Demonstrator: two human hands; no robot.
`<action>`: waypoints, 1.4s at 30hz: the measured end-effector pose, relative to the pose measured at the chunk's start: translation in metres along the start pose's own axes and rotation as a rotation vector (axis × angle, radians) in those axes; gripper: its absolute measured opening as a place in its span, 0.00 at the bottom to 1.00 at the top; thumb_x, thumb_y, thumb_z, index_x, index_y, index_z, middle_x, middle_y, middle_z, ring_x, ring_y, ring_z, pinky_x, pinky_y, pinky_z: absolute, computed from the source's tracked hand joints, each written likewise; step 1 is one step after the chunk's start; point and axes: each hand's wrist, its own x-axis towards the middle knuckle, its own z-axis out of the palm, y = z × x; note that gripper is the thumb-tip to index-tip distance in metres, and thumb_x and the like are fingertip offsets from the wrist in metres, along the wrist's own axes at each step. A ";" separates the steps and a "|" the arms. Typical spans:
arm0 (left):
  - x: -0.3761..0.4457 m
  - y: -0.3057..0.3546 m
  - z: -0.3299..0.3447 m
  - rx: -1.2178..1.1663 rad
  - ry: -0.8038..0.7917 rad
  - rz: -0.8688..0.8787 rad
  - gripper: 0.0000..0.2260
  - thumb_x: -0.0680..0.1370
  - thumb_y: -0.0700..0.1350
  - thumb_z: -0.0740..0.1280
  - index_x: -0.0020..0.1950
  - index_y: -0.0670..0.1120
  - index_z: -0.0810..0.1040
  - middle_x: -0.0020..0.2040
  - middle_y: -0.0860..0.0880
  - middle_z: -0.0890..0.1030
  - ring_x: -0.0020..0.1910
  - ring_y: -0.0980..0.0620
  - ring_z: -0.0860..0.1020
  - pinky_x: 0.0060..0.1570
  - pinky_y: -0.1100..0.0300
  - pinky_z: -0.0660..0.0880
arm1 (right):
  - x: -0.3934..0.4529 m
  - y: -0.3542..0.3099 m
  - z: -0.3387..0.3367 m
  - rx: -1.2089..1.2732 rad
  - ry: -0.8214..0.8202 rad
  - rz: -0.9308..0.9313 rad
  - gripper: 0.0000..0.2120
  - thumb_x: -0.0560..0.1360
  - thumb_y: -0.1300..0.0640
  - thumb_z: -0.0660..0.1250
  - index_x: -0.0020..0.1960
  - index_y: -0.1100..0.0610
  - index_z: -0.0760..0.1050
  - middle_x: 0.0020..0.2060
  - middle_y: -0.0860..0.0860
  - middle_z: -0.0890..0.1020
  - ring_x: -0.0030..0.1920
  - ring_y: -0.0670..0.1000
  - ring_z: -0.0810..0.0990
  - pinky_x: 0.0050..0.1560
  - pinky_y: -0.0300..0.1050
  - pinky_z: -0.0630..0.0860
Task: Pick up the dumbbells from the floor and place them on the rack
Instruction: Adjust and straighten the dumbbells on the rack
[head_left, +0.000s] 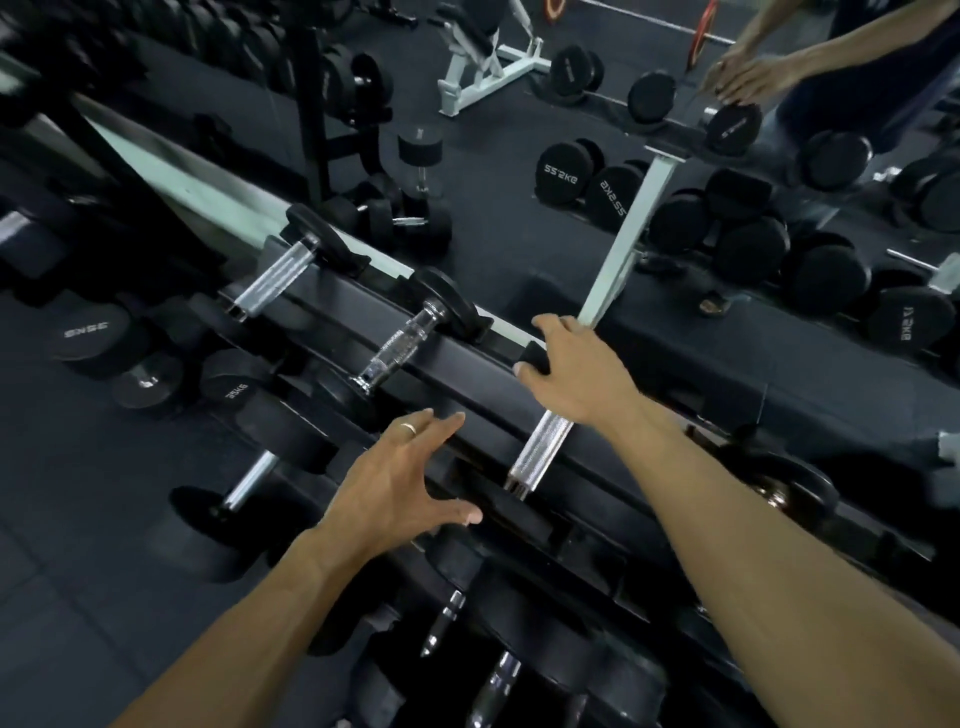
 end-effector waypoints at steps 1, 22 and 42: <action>0.002 -0.008 -0.008 0.016 0.065 0.022 0.43 0.64 0.67 0.73 0.75 0.56 0.63 0.72 0.49 0.66 0.74 0.52 0.62 0.67 0.55 0.65 | 0.007 -0.009 0.005 -0.029 0.018 -0.013 0.26 0.77 0.47 0.63 0.71 0.59 0.64 0.66 0.58 0.72 0.68 0.59 0.69 0.71 0.56 0.63; 0.070 -0.144 -0.068 -0.109 0.016 0.070 0.29 0.63 0.46 0.81 0.64 0.51 0.79 0.60 0.53 0.76 0.55 0.51 0.78 0.60 0.58 0.73 | 0.108 -0.098 0.040 -0.058 0.011 0.179 0.13 0.80 0.58 0.63 0.62 0.61 0.67 0.52 0.57 0.76 0.50 0.61 0.78 0.51 0.55 0.76; 0.080 -0.149 -0.072 -0.188 -0.065 0.086 0.26 0.60 0.51 0.81 0.56 0.48 0.82 0.52 0.52 0.80 0.53 0.52 0.77 0.57 0.52 0.74 | 0.131 -0.100 0.047 -0.211 0.075 0.084 0.11 0.75 0.61 0.67 0.57 0.59 0.71 0.47 0.55 0.78 0.47 0.60 0.79 0.42 0.48 0.69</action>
